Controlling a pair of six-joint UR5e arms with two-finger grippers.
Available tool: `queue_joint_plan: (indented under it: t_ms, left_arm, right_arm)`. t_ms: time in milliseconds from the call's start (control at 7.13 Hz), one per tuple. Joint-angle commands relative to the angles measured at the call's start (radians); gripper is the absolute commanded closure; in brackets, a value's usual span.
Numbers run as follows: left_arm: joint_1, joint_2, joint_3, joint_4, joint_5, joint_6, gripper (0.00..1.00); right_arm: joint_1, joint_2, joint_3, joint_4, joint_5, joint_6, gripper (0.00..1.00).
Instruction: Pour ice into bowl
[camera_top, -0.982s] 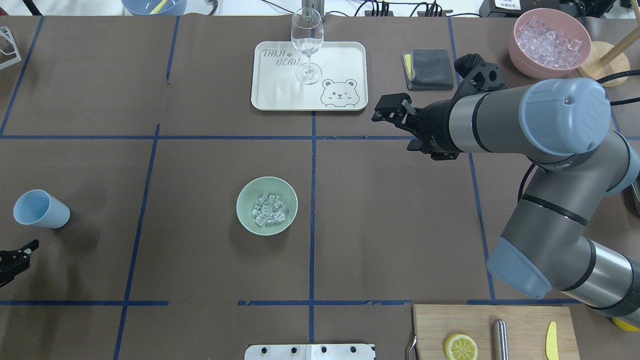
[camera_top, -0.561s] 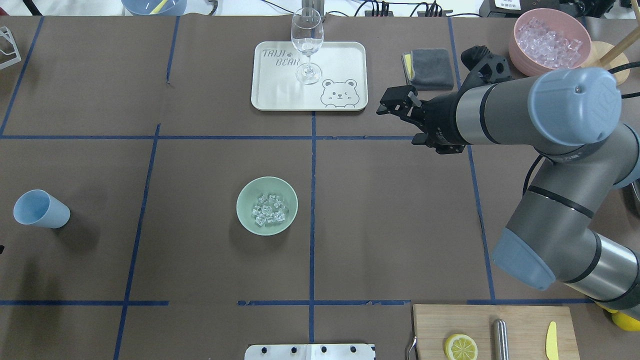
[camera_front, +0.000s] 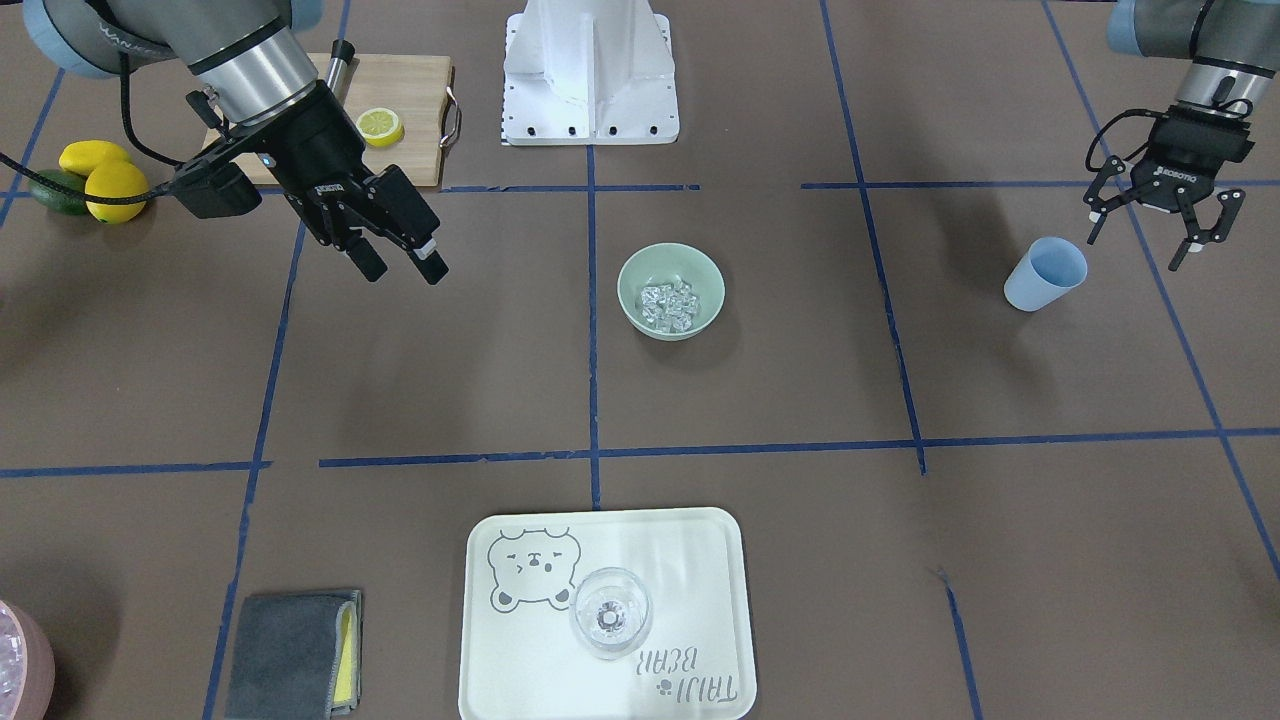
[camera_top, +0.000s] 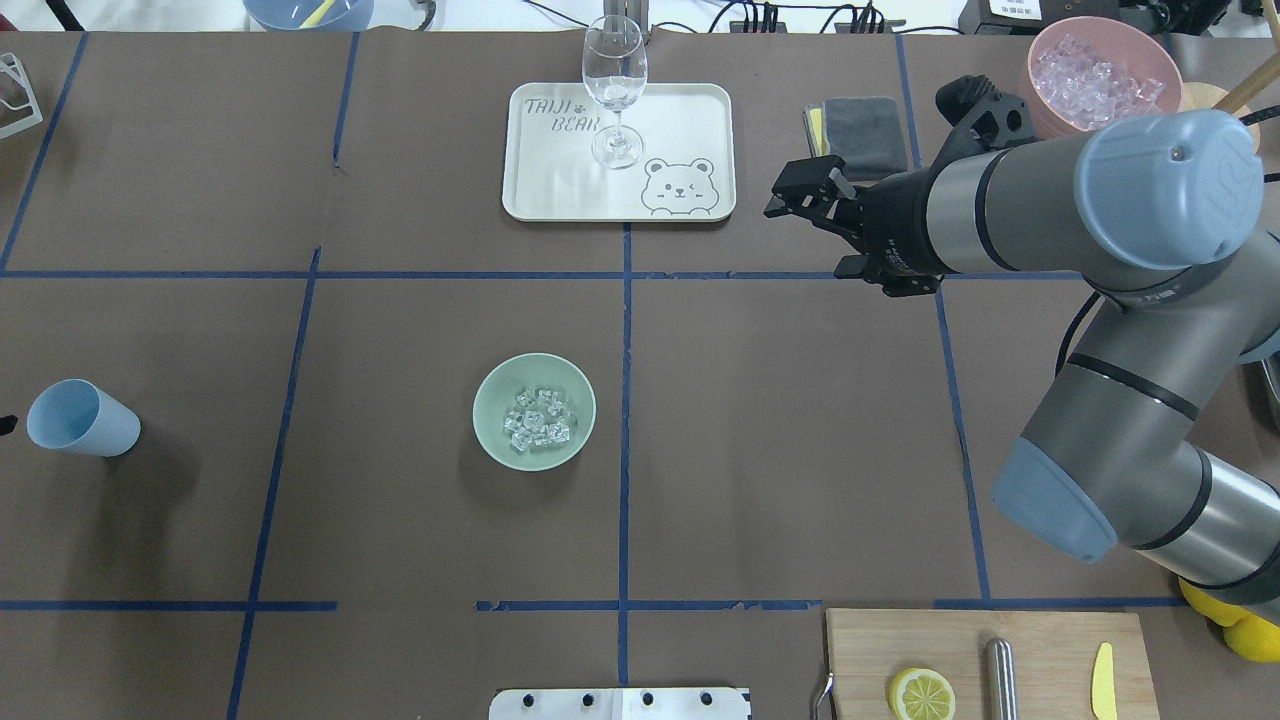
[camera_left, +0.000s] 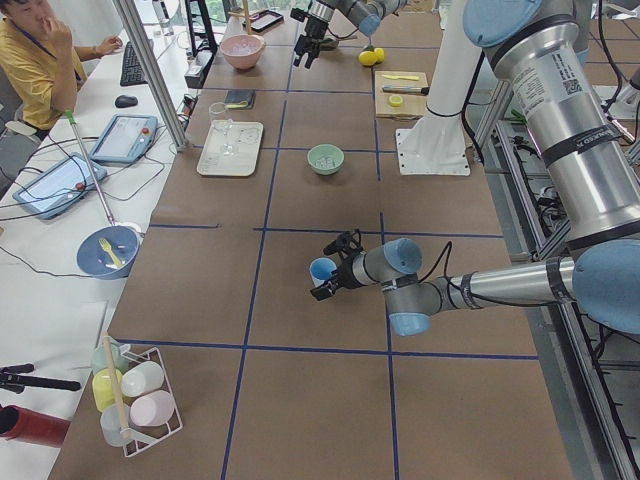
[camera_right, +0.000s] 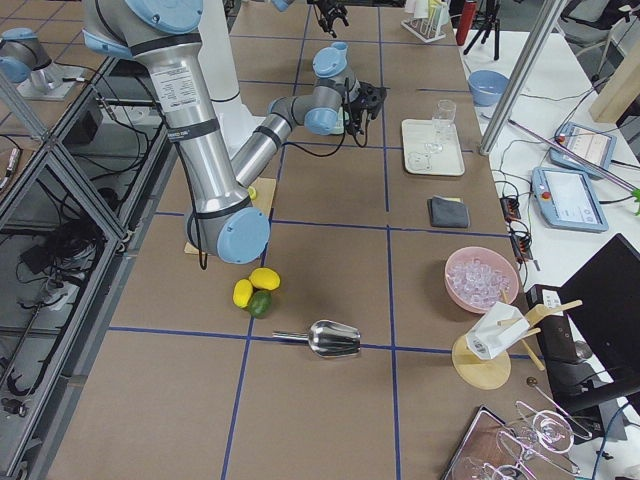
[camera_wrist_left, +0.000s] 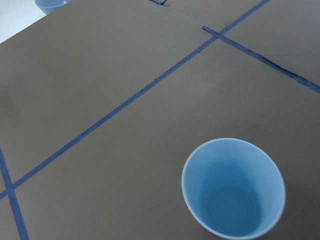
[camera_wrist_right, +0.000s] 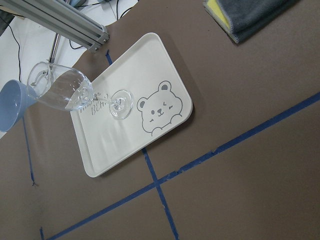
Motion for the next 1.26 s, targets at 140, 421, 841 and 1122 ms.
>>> queue_joint_plan:
  t_ms: [140,421,841,1122]
  left_arm:
    - [-0.223,-0.180,-0.006,0.295,-0.172,0.046,0.00]
    - [-0.279,-0.256,0.001,0.479,-0.227,0.045,0.00]
    - [-0.356,-0.343,-0.006,0.748,-0.414,0.045,0.00]
    - [-0.423,-0.350,-0.009,0.938,-0.594,0.034,0.00]
  right_arm:
    - [0.043,-0.006,-0.011,-0.003,0.028,-0.112,0.00]
    - [0.114,-0.015,-0.060,-0.003,0.088,-0.236,0.00]
    - [0.132,-0.032,-0.097,-0.001,0.156,-0.303,0.00]
    - [0.033,0.020,-0.128,-0.003,0.151,-0.272,0.00]
